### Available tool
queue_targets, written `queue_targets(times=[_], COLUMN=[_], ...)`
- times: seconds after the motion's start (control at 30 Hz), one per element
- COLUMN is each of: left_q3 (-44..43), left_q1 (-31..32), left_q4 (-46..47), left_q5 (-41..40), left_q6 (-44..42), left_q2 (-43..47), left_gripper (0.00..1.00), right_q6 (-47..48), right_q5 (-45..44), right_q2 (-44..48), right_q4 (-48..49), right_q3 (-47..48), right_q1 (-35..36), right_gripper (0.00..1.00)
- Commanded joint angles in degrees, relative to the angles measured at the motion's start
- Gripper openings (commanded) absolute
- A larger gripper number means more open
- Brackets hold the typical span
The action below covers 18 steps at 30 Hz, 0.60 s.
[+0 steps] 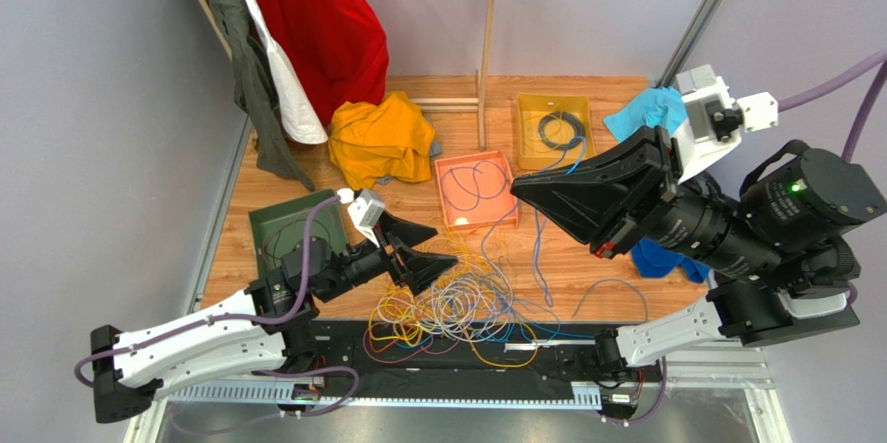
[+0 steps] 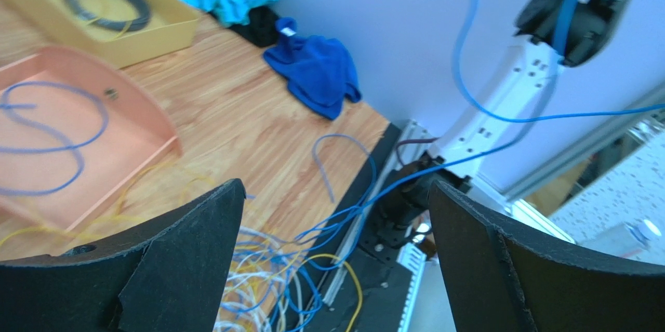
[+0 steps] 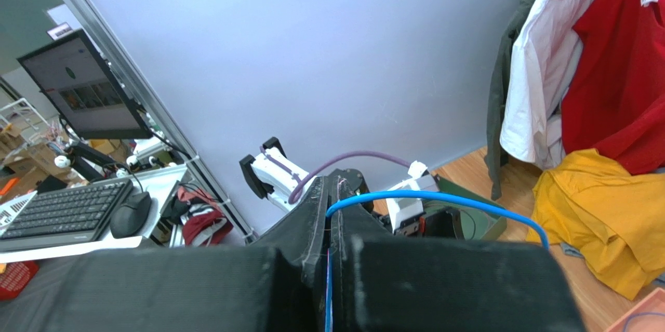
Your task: Untangle the cables
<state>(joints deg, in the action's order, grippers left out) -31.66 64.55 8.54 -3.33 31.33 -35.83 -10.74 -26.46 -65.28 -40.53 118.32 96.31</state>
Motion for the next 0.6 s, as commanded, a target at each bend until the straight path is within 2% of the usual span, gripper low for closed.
queue_targets(times=[0.0,0.2,0.3,0.57], left_q3=[-0.77,0.37,1.69,0.37], left_q1=[3.28,7.42,9.18,9.63], left_q4=[16.06,22.04,24.95,30.22], left_q5=[6.58,9.91,9.06,7.81], left_q6=[-3.2,-6.54,-7.16,-8.13], left_q2=[-3.09,-7.49,-8.63,-15.4], left_gripper=[0.97,0.97,0.97,0.98], right_q6=[1.87,1.95,1.78,-0.15], right_q5=[1.59,0.62,0.53,2.2], right_q2=[-1.87,-1.17,-0.64,0.06], right_q4=[-1.66,-0.6,0.45,1.51], right_q3=[0.6,-1.07,-2.48,-5.29], right_q1=[0.19,0.28,0.19,0.19], right_gripper=[0.0,0.0,0.0,0.0])
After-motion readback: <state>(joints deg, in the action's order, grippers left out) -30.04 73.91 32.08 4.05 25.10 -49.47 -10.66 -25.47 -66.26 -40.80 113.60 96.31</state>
